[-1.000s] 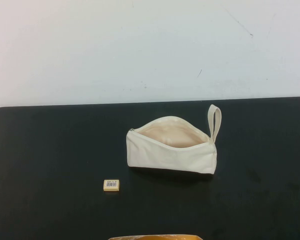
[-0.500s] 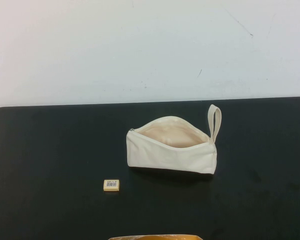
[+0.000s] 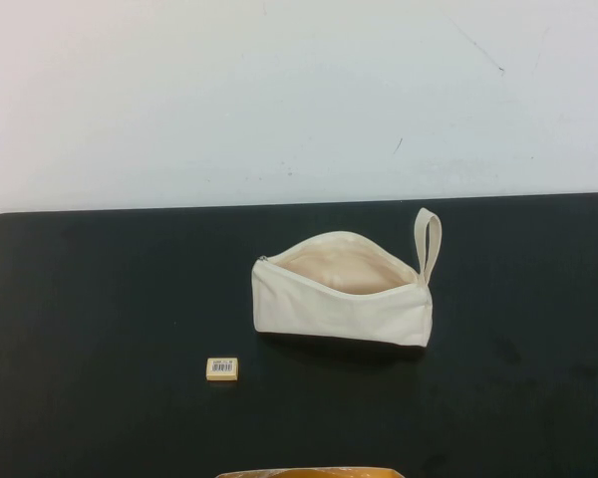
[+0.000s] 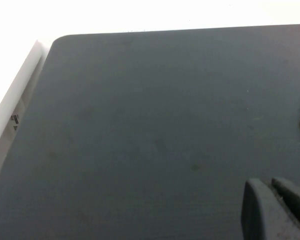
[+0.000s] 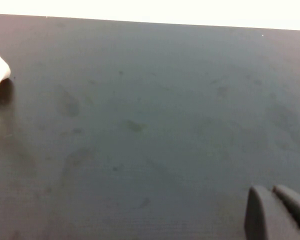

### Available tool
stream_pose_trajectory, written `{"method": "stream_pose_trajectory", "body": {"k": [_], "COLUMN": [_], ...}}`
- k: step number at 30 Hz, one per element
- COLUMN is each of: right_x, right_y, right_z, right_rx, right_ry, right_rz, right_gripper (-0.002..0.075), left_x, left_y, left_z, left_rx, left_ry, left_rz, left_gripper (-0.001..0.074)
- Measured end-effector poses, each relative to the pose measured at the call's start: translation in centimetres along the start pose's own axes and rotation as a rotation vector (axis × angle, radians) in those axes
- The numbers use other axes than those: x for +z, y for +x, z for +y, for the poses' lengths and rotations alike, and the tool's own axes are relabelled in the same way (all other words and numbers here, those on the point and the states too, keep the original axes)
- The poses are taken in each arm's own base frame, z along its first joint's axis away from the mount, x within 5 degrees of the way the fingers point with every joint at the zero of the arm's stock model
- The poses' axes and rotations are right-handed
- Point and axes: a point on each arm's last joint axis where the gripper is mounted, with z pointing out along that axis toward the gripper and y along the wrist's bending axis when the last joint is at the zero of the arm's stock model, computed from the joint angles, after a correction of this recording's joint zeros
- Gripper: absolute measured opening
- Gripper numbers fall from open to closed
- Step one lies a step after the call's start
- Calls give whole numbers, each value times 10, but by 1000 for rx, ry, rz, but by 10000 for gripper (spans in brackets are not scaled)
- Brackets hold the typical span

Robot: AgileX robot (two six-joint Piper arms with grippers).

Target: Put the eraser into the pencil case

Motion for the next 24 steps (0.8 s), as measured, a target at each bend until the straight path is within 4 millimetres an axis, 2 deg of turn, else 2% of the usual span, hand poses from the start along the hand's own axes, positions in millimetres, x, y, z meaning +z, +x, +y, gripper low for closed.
{"method": "stream_pose_trajectory", "body": {"k": [6,9,11,13,16,19,24], "right_x": [0,0,0,0,0,0,0], "right_y": [0,0,0,0,0,0,0], "right_z": [0,0,0,0,0,0,0], "right_rx": [0,0,0,0,0,0,0], "right_ry": [0,0,0,0,0,0,0], "right_rz": [0,0,0,0,0,0,0], "right_gripper": [-1,-1,-1,-1,-1,-1,-1], "left_x": [0,0,0,-1,-3,-4,-5], "left_y": [0,-2,-5,-12,-22,-28,-31], "left_z": [0,-2,-5,-9,-9,-4,1], "left_rx": [-7,-109,-303,-651,-1083,-1284,-1371], "left_ry": [2,24,68,142,226,247,242], "left_rz": [0,-17,-52,-106,-178,-249,-305], "left_gripper": [-2,-2,-2,-2,-2,-2,-2]}}
